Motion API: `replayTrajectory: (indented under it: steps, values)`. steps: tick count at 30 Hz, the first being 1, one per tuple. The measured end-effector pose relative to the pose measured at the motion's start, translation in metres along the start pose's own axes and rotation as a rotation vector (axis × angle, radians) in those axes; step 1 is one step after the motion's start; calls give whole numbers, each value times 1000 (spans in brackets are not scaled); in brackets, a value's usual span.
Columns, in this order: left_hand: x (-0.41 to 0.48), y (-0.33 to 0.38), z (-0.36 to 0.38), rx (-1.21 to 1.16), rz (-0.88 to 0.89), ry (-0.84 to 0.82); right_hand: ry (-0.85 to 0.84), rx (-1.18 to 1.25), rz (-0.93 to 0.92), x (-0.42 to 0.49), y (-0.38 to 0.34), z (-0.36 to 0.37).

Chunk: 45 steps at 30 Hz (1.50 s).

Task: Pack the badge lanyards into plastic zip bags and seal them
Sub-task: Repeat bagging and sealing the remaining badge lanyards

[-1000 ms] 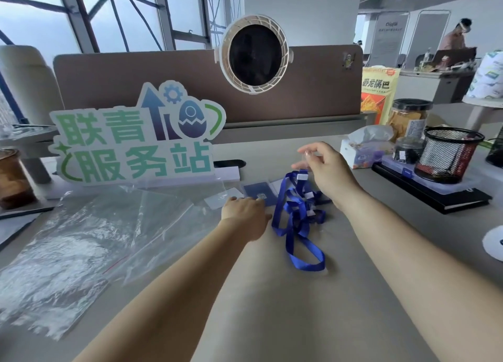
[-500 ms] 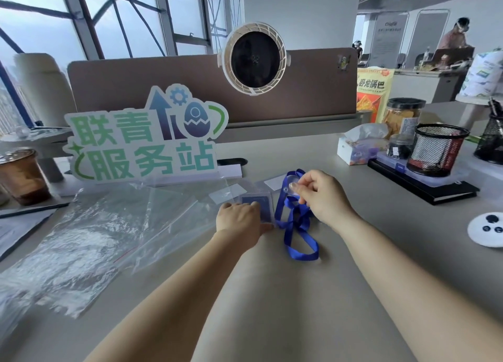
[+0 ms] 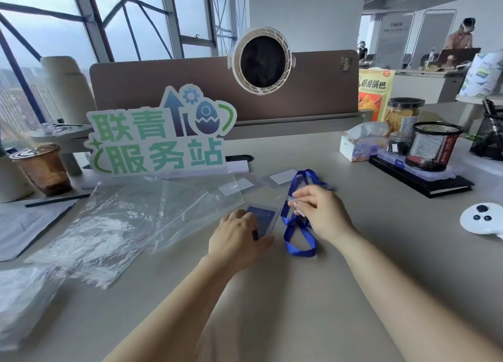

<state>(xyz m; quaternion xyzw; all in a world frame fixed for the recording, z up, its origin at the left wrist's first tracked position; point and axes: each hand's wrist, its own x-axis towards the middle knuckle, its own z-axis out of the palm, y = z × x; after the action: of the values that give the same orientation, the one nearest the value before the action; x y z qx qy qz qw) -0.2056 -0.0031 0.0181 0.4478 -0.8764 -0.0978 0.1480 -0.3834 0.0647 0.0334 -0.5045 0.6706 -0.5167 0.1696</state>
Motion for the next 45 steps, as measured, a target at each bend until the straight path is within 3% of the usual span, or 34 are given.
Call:
replayTrajectory:
  steps: [7, 12, 19, 22, 29, 34, 40, 45]
  values:
    - [-11, -7, -8, -86, -166, -23, 17, -171, -120, -22, 1, 17]
    - [-9, -11, -15, -450, -302, -49, 16, -385, -224, -28, -1, 23]
    - [-11, -11, -18, -725, -237, 161, 50, -388, -289, -22, -3, 27]
    - [-11, -4, -18, -903, -192, 144, 77, -382, -276, -18, -2, 32]
    - [-14, 2, -18, -778, -46, 171, 105, -361, -374, -18, -5, 35]
    - [-13, -4, -17, -606, -53, 296, 54, -359, -324, -20, -1, 29]
    - [-8, -27, -31, -801, -221, 594, -249, -703, -67, -7, 23, 16]
    - [-5, -35, -38, -937, -327, 693, -110, -821, 32, 28, 43, -9]
